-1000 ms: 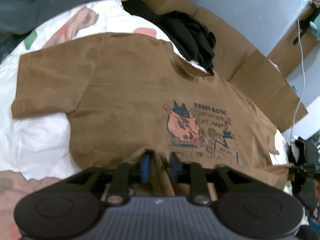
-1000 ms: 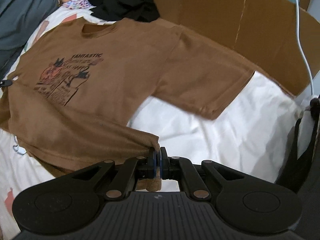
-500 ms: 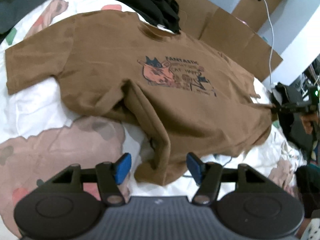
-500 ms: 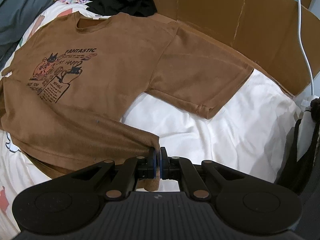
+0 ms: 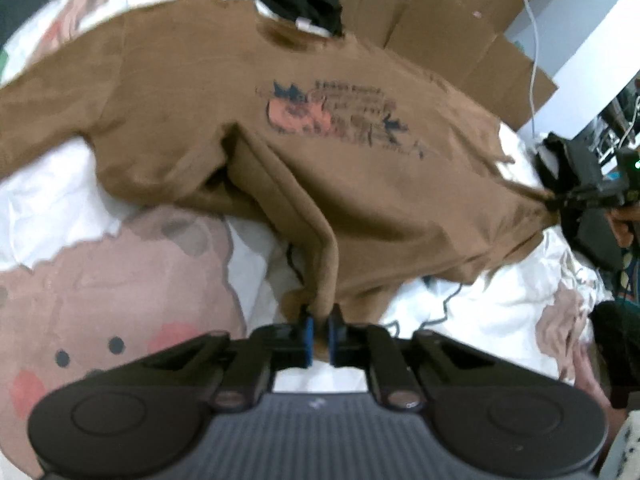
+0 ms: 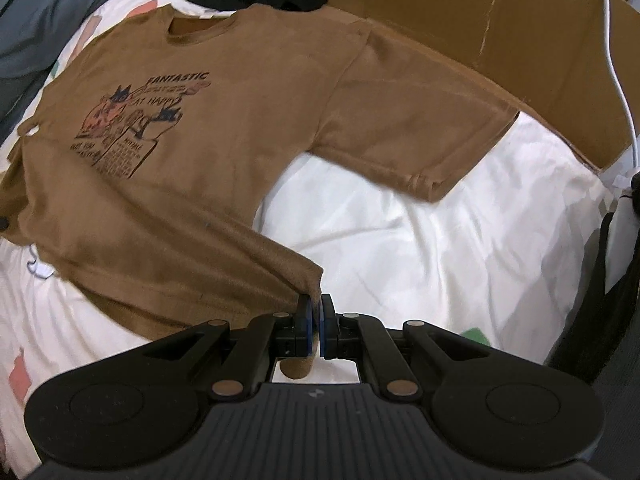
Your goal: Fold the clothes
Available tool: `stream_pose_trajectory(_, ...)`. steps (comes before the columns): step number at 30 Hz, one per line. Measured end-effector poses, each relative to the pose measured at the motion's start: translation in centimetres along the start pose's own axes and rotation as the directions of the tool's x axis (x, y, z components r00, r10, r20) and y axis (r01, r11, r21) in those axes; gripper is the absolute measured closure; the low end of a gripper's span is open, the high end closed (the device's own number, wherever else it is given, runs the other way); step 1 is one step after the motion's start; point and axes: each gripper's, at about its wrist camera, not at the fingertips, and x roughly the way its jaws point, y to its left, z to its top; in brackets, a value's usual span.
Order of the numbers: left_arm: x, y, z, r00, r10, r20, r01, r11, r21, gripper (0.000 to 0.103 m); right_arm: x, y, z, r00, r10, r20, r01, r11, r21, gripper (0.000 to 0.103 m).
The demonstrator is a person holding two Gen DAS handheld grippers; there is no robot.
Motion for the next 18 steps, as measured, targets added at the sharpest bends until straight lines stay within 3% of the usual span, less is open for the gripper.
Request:
stream_pose_trajectory(5, -2.8, 0.3, -0.1, 0.999, -0.040, 0.002, 0.040, 0.998, -0.040, 0.097, -0.5, 0.3, -0.8, 0.998, 0.042, -0.045, -0.043, 0.999, -0.016, 0.100)
stream_pose_trajectory(11, -6.5, 1.7, -1.9, 0.997, -0.075, -0.002, 0.074, 0.992, -0.106, 0.097, -0.9, 1.9, -3.7, 0.978, 0.129, -0.165, -0.139, 0.989, -0.048, 0.100)
stream_pose_trajectory(18, -9.7, 2.8, -4.1, 0.996, -0.090, -0.026, 0.085, 0.987, -0.136, 0.097, -1.2, 4.0, -6.2, 0.930, 0.206, -0.305, -0.244, 0.965, -0.095, 0.100)
